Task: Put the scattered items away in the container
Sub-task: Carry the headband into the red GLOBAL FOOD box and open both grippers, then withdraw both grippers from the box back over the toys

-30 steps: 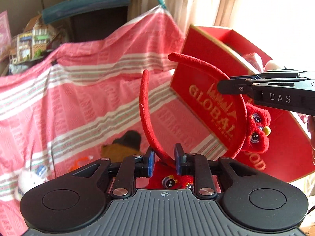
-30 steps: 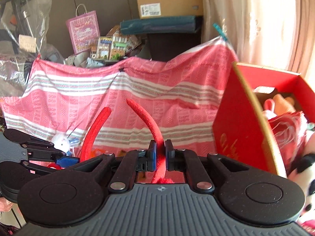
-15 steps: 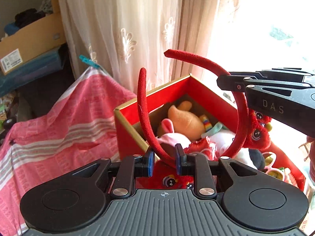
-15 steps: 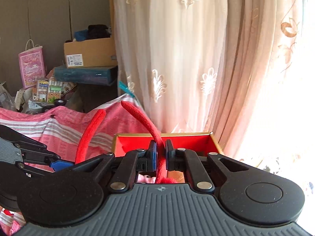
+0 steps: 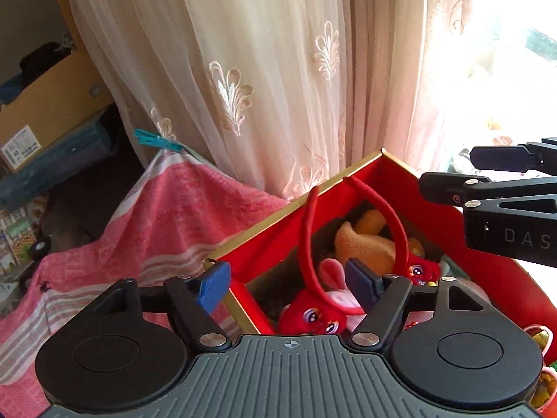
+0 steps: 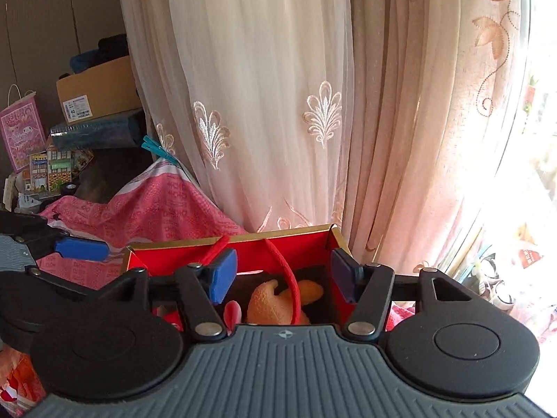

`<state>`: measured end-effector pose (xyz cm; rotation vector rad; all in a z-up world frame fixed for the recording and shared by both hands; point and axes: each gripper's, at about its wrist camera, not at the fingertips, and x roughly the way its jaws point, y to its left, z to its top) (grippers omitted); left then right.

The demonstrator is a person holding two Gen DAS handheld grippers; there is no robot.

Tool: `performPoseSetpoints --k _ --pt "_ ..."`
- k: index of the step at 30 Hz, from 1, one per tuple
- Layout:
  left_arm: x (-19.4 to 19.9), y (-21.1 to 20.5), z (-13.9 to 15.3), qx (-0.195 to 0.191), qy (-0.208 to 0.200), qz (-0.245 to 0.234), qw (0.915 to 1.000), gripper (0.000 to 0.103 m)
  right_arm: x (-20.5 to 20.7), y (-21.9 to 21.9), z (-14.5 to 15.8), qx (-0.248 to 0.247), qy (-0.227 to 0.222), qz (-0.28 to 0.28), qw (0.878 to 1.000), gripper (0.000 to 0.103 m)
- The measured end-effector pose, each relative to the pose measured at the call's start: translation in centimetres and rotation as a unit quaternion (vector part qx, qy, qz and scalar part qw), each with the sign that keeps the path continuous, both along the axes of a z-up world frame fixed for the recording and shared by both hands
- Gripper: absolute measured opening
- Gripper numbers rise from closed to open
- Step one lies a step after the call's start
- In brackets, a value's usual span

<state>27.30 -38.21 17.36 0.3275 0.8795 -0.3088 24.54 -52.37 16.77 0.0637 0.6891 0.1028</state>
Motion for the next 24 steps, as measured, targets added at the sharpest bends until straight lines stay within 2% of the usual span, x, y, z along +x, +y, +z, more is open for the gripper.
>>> performPoseSetpoints --k 9,11,15,17,24 --pt "-0.7 0.7 -1.2 0.002 0.018 -0.001 0.9998 0.084 -0.9 -0.7 -1.4 0.0 0.023 -0.006 1.0 0.069" --pt "-1.4 0.6 -1.2 0.005 0.015 -0.008 0.9998 0.085 -1.4 -0.4 -1.5 -0.002 0.026 -0.002 1.0 0.076" --pt "-2.6 0.9 -1.2 0.01 0.006 -0.021 0.9997 0.09 -2.1 0.3 -1.8 -0.007 0.031 0.003 1.0 0.081" --pt "-3.1 1.2 -1.1 0.012 0.002 -0.025 0.9996 0.091 -2.3 0.7 -1.9 -0.008 0.036 0.005 0.999 0.088" --pt "-4.6 3.1 -1.1 0.015 -0.003 -0.029 0.9995 0.094 -3.1 2.4 -2.1 -0.018 0.04 0.002 0.999 0.094"
